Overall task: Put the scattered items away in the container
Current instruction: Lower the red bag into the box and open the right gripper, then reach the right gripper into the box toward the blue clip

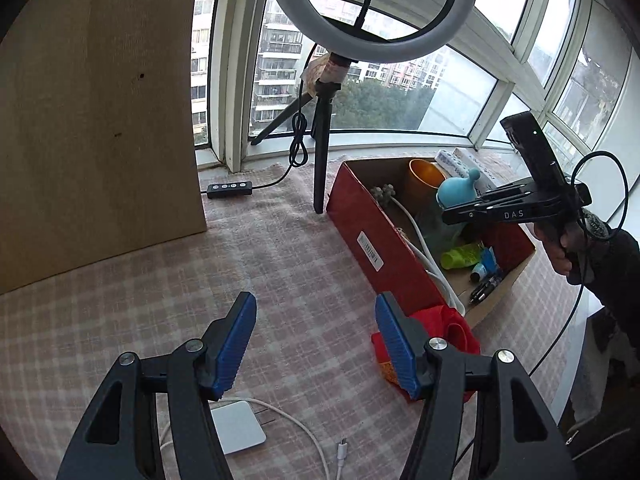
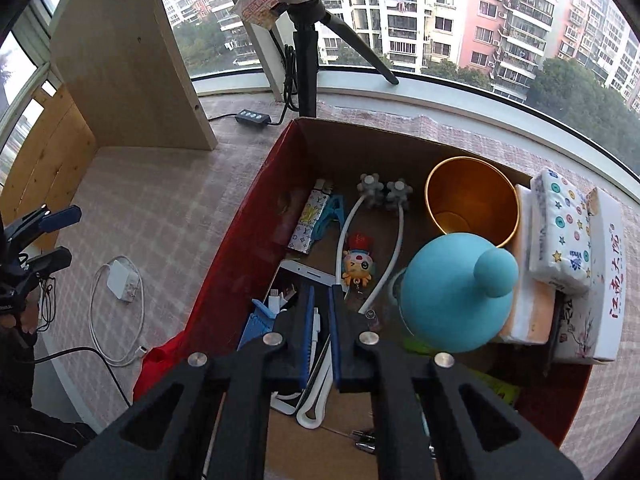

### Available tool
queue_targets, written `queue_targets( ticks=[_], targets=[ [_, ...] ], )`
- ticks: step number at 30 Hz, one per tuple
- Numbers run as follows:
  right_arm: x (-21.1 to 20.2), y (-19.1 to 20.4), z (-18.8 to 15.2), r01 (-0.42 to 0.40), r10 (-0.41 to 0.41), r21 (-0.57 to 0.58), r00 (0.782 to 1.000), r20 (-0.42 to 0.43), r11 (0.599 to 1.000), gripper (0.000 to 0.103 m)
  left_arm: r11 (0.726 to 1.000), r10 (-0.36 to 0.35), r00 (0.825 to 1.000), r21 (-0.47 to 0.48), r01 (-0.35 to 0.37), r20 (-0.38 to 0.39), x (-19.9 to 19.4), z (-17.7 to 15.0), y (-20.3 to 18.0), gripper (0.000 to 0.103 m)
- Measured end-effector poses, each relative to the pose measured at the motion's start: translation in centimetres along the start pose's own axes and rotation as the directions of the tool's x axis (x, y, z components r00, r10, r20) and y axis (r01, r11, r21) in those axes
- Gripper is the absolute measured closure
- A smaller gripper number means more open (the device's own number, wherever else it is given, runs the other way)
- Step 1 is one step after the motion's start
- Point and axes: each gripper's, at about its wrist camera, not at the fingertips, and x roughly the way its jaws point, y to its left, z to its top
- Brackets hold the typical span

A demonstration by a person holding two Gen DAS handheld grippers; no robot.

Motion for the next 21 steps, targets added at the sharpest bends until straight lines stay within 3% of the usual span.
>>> queue_targets(
  ticks=[6,21],
  targets=[
    [2.2,-1.2,1.7,-0.008,0.012,0.076,0.999,-0.053,0.997,0.095,1.000,-0.001,1.000,-0.012,0.001,0.009,-0.7,-0.5,0.7,0.043],
    [8.0,1.1,4.4,-0.008,0.013,0.043,0.993,-0.114,0.999,0.094,0.999,-0.003,1.000,-0.045,0.004,0.009,-0.9,-1.2,1.8,0.043]
  ],
)
